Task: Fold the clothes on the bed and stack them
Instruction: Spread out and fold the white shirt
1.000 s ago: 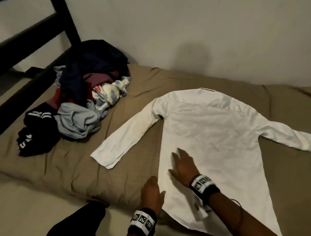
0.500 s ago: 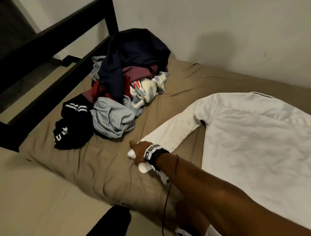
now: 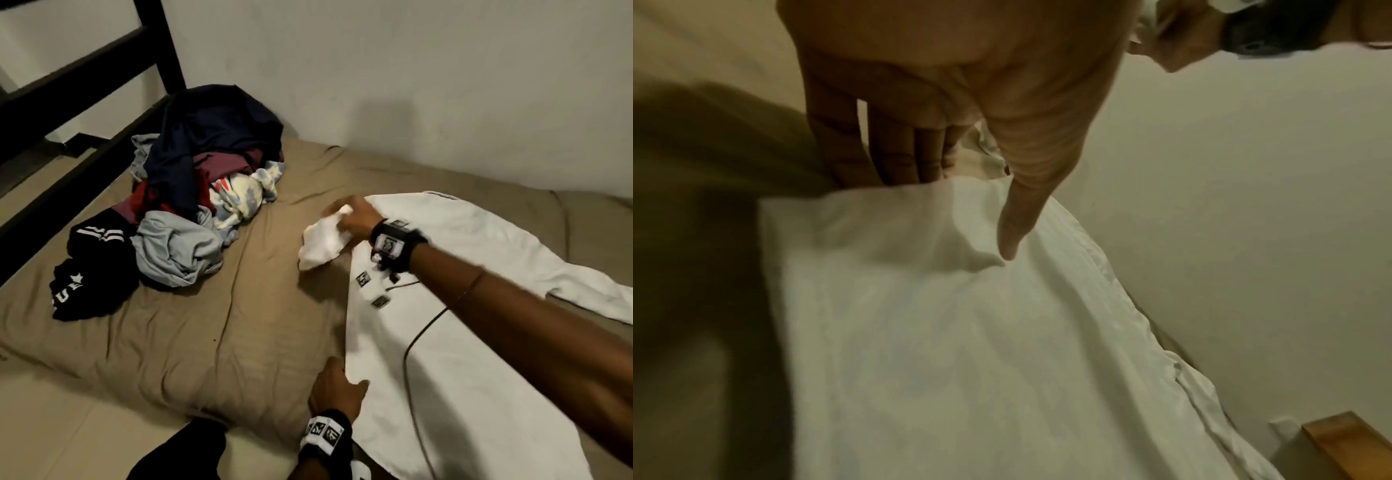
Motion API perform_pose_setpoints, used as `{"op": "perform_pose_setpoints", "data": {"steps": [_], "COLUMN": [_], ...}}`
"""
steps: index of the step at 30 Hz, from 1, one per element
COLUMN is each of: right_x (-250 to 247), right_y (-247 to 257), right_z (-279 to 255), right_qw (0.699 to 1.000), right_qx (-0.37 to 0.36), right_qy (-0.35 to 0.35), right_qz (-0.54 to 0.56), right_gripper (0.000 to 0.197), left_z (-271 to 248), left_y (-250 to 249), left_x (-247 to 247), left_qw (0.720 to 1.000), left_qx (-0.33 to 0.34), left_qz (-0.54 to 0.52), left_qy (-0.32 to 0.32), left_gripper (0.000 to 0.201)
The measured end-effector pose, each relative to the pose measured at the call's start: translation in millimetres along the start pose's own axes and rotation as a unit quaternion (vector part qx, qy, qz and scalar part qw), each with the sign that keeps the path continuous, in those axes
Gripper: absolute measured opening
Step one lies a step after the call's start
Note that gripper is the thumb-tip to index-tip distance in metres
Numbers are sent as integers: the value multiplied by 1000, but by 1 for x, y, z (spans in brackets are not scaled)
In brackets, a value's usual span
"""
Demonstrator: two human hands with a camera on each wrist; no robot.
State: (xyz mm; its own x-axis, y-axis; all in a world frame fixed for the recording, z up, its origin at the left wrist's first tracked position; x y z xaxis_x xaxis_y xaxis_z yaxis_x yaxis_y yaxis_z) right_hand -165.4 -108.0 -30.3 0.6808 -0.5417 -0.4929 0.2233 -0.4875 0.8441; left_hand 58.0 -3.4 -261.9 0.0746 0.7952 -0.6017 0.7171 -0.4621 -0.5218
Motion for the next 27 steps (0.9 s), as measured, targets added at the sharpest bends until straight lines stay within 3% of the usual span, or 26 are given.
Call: {"op": "perform_pose_setpoints", "data": {"steps": [1, 3, 7, 12, 16, 22, 27], "right_x": [-34, -96, -192, -262, -311, -369, -399], "right_y": [2, 10, 26, 37, 31, 5, -20], "right_z": [-6, -24, -42, -54, -64, -87, -103], "right_qw": [999, 990, 972, 958, 950, 944, 941], "right_qx": [18, 38, -3, -51, -67, -70, -70], "right_qy": [-16, -53, -146, -175, -206, -234, -247], "right_qz": [42, 121, 186, 220, 225, 220, 221], "right_gripper": [44, 46, 44, 48, 50, 52, 53], "left_z": [-10, -19, -35, -53, -67, -71, -64], "left_y": [13, 9, -27, -78, -117, -159, -173], "left_x": [-3, -21, -20, -28, -22, 10, 43], "left_qw": [996, 990, 989, 979, 974, 968, 957], "left_qx": [-44, -75, -3, 90, 111, 138, 163], "left_qz": [-61, -49, -93, -52, 37, 129, 164], "left_qy": [-52, -109, -116, -177, -197, -164, -178], "left_gripper": [56, 57, 48, 61, 66, 76, 87]}}
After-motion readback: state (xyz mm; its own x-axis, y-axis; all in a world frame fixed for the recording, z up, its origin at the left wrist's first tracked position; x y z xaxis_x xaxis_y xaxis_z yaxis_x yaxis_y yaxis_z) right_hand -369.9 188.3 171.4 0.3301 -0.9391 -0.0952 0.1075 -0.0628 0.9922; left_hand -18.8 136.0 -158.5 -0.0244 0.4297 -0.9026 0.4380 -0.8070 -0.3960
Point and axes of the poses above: each hand's wrist, its own z-axis towards the middle knuckle, its own x-axis out of the palm, y = z × x, the point moved 8 cm from there along z, towards the middle knuckle, and after that the axes turned 7 degrees about z, right-handed, at the moved point
